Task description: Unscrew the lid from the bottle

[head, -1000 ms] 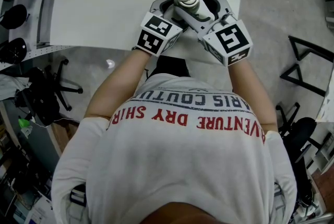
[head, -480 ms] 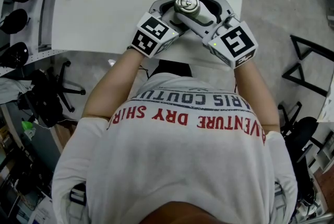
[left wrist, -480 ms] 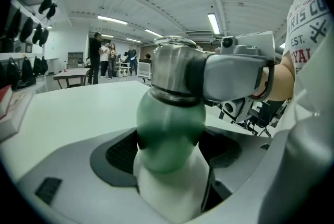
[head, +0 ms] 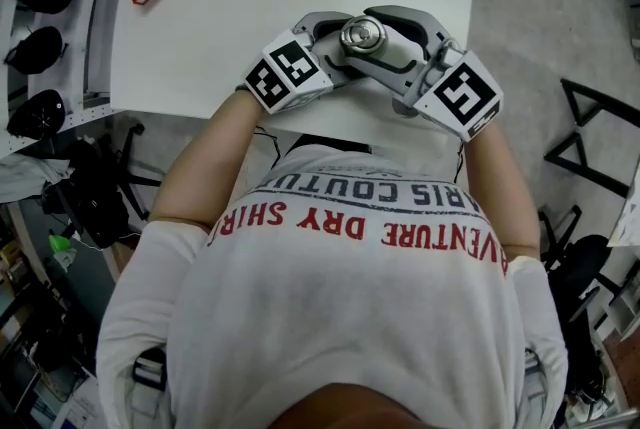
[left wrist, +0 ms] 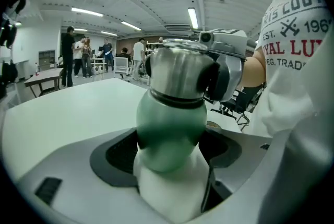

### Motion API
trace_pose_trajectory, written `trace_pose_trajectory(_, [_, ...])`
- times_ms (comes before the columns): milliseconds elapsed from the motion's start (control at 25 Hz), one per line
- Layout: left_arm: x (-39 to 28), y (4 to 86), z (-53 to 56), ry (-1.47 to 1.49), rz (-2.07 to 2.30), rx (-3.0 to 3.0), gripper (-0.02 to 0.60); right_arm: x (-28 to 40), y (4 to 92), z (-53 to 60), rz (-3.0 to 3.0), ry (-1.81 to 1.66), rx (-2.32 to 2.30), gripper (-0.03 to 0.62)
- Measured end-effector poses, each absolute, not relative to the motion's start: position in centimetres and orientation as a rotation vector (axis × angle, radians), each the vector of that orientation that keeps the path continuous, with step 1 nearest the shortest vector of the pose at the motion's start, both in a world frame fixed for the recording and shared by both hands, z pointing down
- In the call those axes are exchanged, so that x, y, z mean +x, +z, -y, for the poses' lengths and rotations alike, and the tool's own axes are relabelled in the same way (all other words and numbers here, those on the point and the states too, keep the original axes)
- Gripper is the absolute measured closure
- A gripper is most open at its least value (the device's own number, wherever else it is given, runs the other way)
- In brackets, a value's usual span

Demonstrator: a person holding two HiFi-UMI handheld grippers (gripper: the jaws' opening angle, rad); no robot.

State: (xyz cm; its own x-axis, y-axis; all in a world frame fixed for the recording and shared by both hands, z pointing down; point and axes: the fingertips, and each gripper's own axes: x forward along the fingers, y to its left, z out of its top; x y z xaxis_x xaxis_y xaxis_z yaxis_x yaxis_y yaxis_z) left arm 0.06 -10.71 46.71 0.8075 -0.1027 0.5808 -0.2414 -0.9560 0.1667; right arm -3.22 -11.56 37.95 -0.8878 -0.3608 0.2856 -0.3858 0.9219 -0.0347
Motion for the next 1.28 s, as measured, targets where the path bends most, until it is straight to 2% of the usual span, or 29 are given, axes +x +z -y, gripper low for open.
trace_pose_trajectory(560, [-0.4,46.8,10.5,1.002,-0.084,2.814,0.210,-3.8,38.0,11.4,2.786,0.064,0.332,0.335])
trace_pose_trajectory(1280, [-2.0,43.4,10.5,0.786,0.158,2.828,0.210,-2.6,34.2,11.4,2.899,0.154,0.519,0.335])
